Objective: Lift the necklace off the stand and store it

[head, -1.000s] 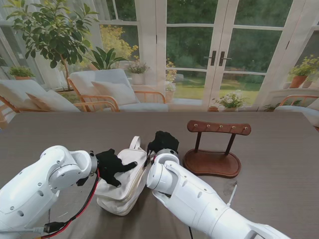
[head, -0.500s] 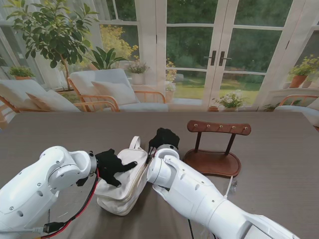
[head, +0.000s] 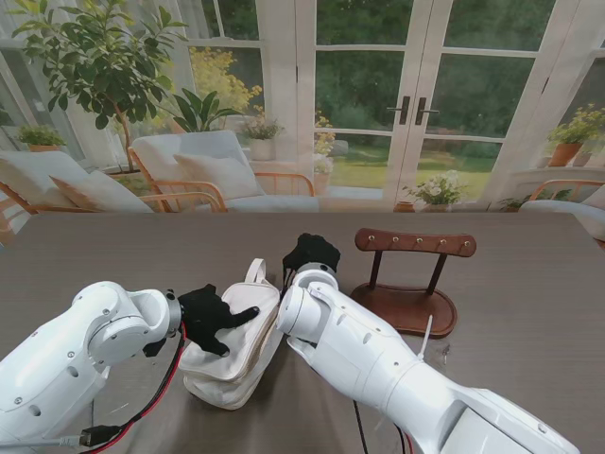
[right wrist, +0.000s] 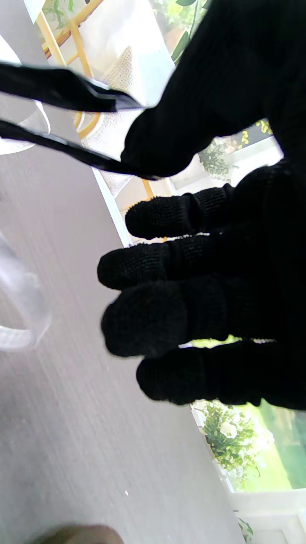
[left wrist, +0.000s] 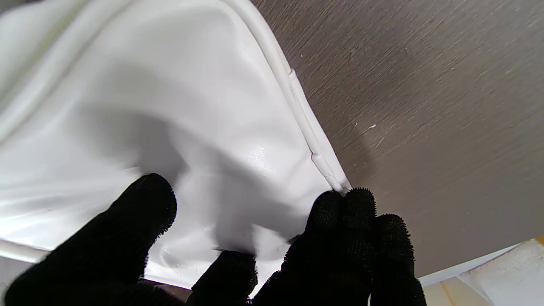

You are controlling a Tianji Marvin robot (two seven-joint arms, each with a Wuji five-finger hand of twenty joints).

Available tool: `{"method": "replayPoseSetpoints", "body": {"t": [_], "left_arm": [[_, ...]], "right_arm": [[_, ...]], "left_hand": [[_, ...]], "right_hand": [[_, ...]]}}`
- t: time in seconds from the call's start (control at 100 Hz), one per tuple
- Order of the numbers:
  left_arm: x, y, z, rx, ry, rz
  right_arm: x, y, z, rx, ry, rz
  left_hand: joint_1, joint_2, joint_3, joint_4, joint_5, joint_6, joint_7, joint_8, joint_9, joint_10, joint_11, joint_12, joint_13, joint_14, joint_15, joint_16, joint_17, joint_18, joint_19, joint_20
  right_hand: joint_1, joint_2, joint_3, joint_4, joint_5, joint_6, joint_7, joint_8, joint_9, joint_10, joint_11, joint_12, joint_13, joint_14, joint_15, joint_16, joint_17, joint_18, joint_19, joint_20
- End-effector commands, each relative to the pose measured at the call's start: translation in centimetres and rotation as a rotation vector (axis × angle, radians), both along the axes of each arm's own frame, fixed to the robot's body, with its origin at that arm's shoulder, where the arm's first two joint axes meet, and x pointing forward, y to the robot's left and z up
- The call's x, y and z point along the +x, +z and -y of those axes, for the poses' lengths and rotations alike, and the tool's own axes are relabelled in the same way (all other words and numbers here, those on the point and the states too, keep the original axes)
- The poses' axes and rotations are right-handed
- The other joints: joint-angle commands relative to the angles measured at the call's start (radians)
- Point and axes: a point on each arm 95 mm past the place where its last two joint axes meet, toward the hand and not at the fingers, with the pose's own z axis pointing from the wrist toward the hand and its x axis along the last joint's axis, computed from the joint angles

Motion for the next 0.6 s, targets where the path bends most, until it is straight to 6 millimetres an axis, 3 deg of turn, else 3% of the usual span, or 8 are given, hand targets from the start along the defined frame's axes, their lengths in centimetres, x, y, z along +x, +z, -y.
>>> {"method": "replayPoseSetpoints", "body": {"t": [0.0, 0.59], "left_arm": [[-4.1, -7.3, -1.3, 0.105, -0.014, -0.218], [-4.3, -7.2, -1.0, 0.116, -0.043, -0.241]], "right_arm": [[1.0, 2.0, -0.5, 0.011, 0.009, 0.038], [2.9, 1.9, -1.4, -0.019, 0.041, -0.007]], "left_hand": [[0.015, -0.167, -0.051, -0.030, 0.254, -0.068, 1.330, 0.128, 0.071, -0.297, 0.089, 0.030, 0.011, -0.079, -0.006, -0.004, -0.023, -0.083, -0.036, -0.004], [0.014, -0.173, -0.044, -0.032, 0.256, -0.072, 1.331, 0.129, 0.072, -0.299, 0.089, 0.029, 0.012, -0.081, -0.006, -0.005, -0.023, -0.084, -0.040, -0.006]], "right_hand": [[0.042, 0.137, -0.004, 0.019, -0.034, -0.019, -0.006, -0.015, -0.013, 0.023, -0.002, -0.011, 0.014, 0.003, -0.009, -0.009, 0.227, -0.004, 0.001, -0.009], [0.039, 0.151, -0.021, 0.021, -0.043, -0.023, -0.021, -0.026, -0.032, 0.019, -0.002, -0.015, 0.014, 0.007, -0.043, -0.017, 0.210, -0.008, -0.011, -0.006]]}}
